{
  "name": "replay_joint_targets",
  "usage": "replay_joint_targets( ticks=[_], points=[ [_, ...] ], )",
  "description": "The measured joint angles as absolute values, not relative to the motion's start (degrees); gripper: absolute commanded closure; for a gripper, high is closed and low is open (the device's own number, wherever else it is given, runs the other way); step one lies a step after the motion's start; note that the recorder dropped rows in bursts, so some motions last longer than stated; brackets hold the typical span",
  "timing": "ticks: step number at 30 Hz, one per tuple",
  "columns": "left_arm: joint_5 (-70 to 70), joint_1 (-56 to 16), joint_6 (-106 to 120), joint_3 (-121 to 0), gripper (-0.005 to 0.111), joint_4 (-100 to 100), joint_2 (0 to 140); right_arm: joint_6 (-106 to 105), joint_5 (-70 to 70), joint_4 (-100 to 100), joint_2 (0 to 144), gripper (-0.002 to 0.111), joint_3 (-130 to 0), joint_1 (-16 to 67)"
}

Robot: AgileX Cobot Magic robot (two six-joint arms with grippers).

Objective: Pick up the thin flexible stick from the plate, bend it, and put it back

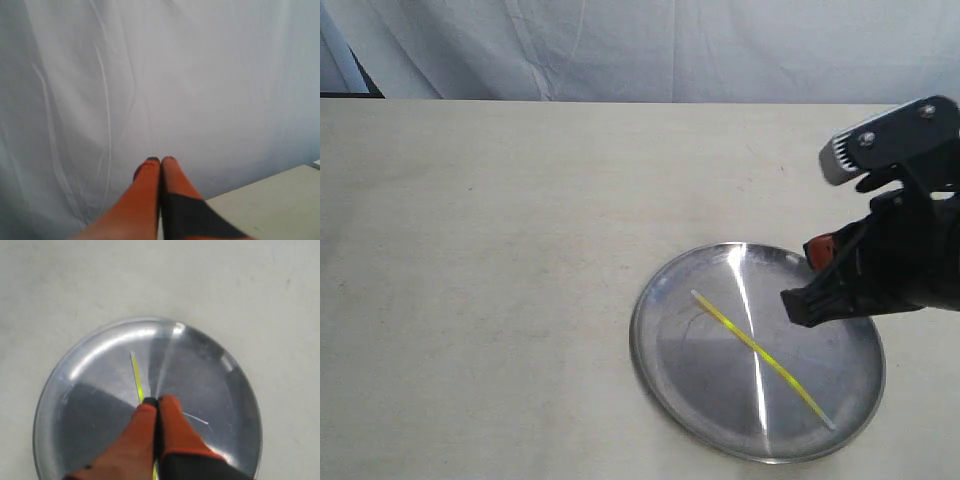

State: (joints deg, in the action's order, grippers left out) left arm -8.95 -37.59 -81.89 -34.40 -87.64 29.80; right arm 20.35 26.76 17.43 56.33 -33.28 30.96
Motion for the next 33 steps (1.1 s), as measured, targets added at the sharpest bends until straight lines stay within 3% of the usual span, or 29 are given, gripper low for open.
replay_joint_targets(
  ticks=[8,24,28,33],
  points=[
    [-12.63,-37.59,-82.02,-34.07,0.107,-84.08,29.76,20.71,25.82,17.43,47.49,0.108,-33.28,30.96],
    [-12.99,-37.13,-80.81,-34.07,0.107,-83.65,29.51,20.82,25.70,17.43,46.20,0.108,-33.28,30.96],
    [-9.73,-31.28,-86.01,-32.58,0.107,-73.10,26.73,20.82,25.70,17.43,46.20,0.108,-33.28,30.96],
    [-2.19,-16.80,-92.89,-24.27,0.107,-51.21,21.83,20.82,25.70,17.43,46.20,0.108,-33.28,30.96]
  ],
)
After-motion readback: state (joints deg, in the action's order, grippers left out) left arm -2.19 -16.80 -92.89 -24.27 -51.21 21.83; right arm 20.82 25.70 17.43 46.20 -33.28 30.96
